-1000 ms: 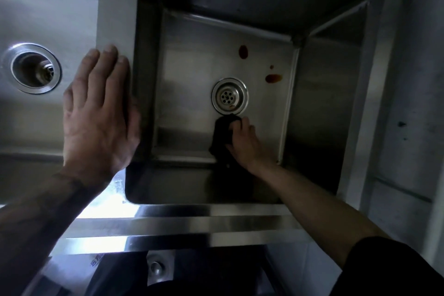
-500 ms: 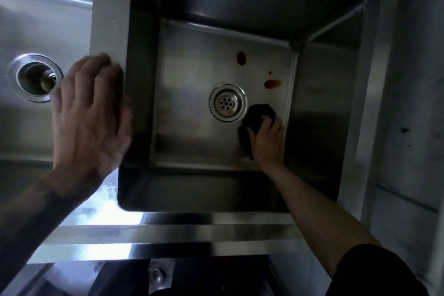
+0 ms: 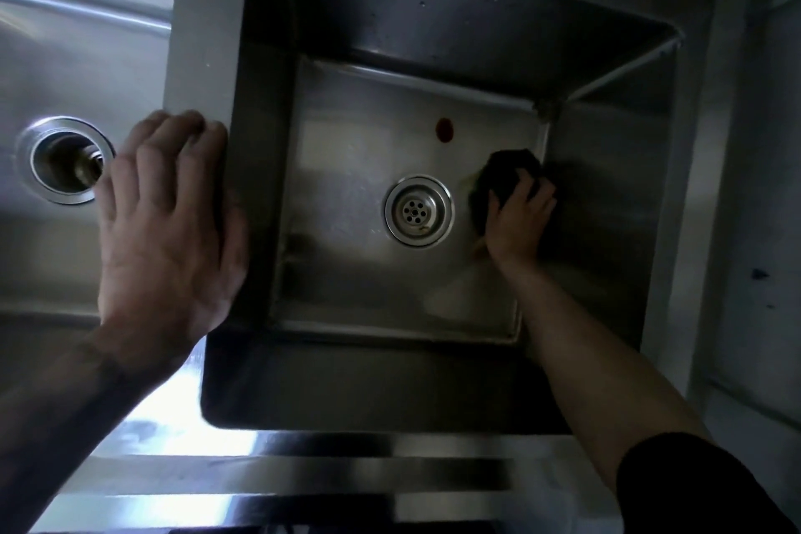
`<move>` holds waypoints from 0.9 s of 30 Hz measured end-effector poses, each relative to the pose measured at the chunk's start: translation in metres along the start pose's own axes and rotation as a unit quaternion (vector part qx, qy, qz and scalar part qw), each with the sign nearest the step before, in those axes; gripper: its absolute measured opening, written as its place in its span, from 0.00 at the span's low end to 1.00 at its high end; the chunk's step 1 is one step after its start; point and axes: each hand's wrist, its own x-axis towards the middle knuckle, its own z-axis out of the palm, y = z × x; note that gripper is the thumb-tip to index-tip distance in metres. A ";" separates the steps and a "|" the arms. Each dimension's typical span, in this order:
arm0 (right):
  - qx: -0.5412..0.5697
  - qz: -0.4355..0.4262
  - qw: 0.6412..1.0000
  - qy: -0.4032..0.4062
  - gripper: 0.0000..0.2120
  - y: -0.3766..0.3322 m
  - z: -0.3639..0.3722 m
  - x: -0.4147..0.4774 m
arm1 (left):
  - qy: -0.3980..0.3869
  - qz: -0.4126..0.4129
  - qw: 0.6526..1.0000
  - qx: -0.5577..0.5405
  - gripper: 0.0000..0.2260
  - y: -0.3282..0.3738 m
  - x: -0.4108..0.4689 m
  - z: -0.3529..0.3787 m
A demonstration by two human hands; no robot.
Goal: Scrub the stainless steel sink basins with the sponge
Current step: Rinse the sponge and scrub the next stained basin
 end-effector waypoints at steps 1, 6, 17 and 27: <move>0.006 0.043 0.999 0.015 0.27 -0.010 0.002 0.012 | 0.000 -0.001 1.000 0.000 0.21 -0.001 0.000 0.000; 0.058 -0.065 0.996 -0.023 0.25 -0.043 0.008 -0.018 | 0.001 -0.005 1.000 0.004 0.22 -0.001 0.000 0.002; 0.064 -0.036 0.997 -0.011 0.25 -0.057 0.010 0.000 | 0.013 0.005 1.000 -0.007 0.21 -0.002 0.001 0.004; 0.076 0.062 0.995 0.032 0.25 -0.066 0.007 0.039 | 0.006 -0.003 1.000 -0.004 0.22 -0.001 0.001 0.003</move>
